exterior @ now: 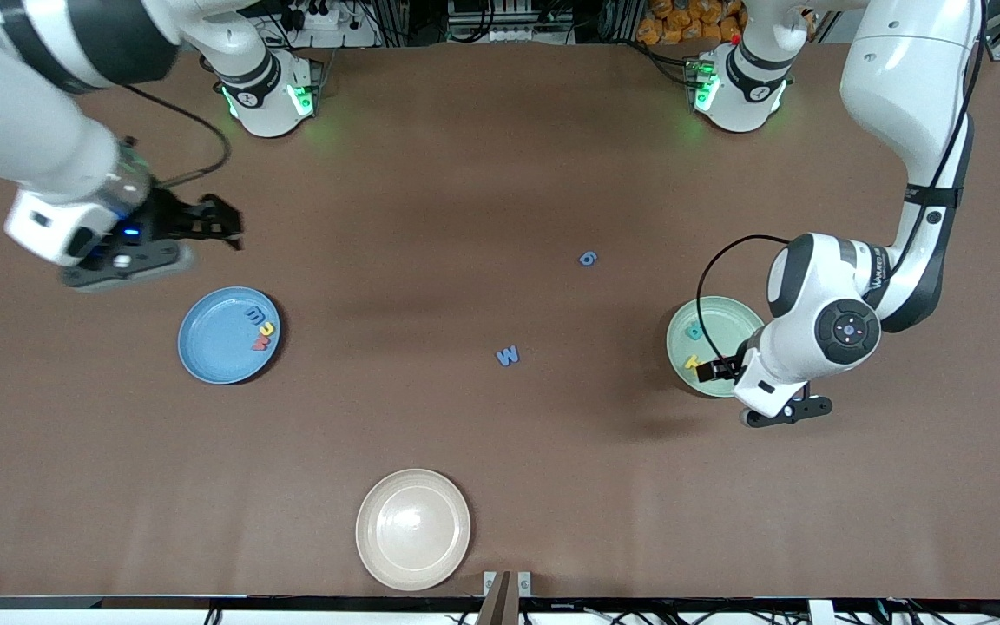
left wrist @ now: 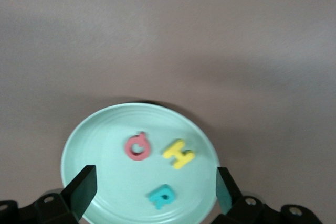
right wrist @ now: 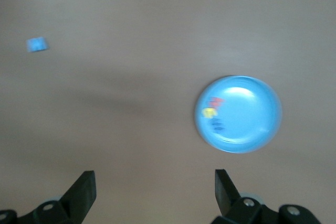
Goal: Sort upper and lower case letters into plates
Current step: 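Hold the left gripper over the green plate while the right gripper reaches letters, then grasp the blue g with the right gripper while the left gripper moves, then carry the blue g to the blue plate while the left gripper reaches the M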
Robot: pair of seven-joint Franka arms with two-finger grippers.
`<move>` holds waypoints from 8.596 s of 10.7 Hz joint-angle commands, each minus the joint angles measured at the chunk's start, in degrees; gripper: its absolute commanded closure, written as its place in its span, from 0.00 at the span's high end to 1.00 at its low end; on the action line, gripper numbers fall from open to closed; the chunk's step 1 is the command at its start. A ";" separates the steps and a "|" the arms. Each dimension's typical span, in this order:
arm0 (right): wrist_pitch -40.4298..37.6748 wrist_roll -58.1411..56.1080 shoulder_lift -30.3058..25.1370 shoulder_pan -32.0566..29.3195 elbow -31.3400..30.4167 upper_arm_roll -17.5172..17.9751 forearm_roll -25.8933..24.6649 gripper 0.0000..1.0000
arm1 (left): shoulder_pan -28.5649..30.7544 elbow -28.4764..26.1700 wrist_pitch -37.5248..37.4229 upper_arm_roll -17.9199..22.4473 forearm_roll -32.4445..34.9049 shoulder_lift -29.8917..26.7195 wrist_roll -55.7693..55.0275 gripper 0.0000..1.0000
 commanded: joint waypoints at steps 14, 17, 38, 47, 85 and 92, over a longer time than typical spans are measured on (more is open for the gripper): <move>29.71 87.08 40.20 40.83 20.60 1.42 -8.37 0.93 | -2.20 6.90 -6.93 -1.90 -0.63 -1.80 -7.68 1.00; 35.00 92.79 47.49 43.20 25.85 -0.24 -8.28 0.86 | -2.38 6.81 -6.84 -1.90 -0.55 -1.37 -6.18 1.00; 35.88 92.02 58.24 44.61 32.74 0.10 -7.92 0.50 | -10.11 11.55 7.65 -2.60 -1.16 5.66 -7.41 1.00; 30.97 88.17 55.35 42.59 32.39 0.36 -4.26 0.00 | -8.71 13.58 9.51 -2.60 -3.62 4.70 -5.84 1.00; 9.89 -20.48 19.94 -4.17 -7.35 -11.76 -1.86 1.00 | -35.69 14.02 17.60 7.51 1.83 20.26 -53.84 1.00; -1.63 -19.60 3.67 -3.63 3.28 -11.33 -1.77 1.00 | -35.43 16.74 15.66 7.59 1.47 21.66 -48.56 1.00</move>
